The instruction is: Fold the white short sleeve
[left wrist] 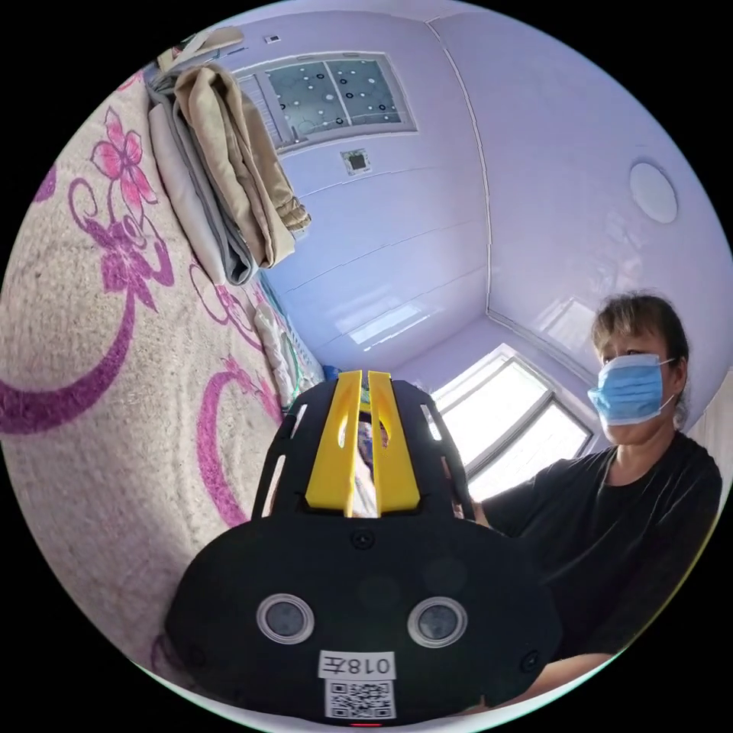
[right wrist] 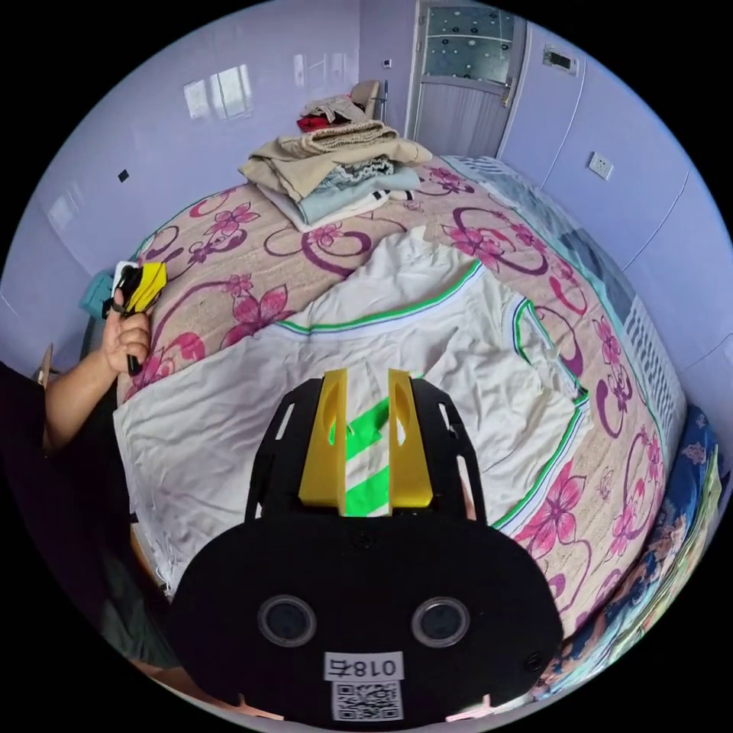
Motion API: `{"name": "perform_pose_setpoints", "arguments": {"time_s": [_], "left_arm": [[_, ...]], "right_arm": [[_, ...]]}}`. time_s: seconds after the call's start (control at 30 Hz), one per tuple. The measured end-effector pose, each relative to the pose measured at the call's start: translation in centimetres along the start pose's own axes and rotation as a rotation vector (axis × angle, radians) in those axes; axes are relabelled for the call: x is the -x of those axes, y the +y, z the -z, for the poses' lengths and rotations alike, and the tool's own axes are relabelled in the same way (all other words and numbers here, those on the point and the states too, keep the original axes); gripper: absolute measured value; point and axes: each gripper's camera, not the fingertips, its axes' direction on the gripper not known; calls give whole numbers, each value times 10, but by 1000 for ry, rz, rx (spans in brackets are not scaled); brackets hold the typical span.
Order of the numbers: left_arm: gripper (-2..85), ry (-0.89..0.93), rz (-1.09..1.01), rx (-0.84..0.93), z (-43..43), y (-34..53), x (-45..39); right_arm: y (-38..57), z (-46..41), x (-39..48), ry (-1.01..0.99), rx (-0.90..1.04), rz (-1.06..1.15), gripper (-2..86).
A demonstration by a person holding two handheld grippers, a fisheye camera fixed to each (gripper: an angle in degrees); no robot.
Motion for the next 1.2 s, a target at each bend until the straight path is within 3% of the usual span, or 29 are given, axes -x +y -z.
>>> {"name": "perform_pose_setpoints", "arguments": {"time_s": [0.1,0.2,0.27,0.43,0.57,0.83,1.0,1.2], "left_arm": [[32,10,82,76,7,-16,-38],[52,-192,58,250,18,-14,-109],[70,-446,8,348,26,-23,-166],[113,-679,-29,564,21,-37,-255],[132,-784,38,743,11,-5,-288],[134,-1060,-97,745,19,-44,-373],[126,-1071,-89,807,21,-62,-389],[1,-1039,-79,785,47,-97,-411]], "right_arm": [[-53,-7,25,76,-64,6,87],[-111,-36,47,156,-21,52,91],[-141,-59,56,168,39,72,96],[-191,-116,62,324,214,58,99],[-195,-131,53,281,273,7,58],[-197,-111,58,350,256,10,14],[-191,-105,49,317,235,-20,11],[-177,-86,29,291,168,-63,10]]}}
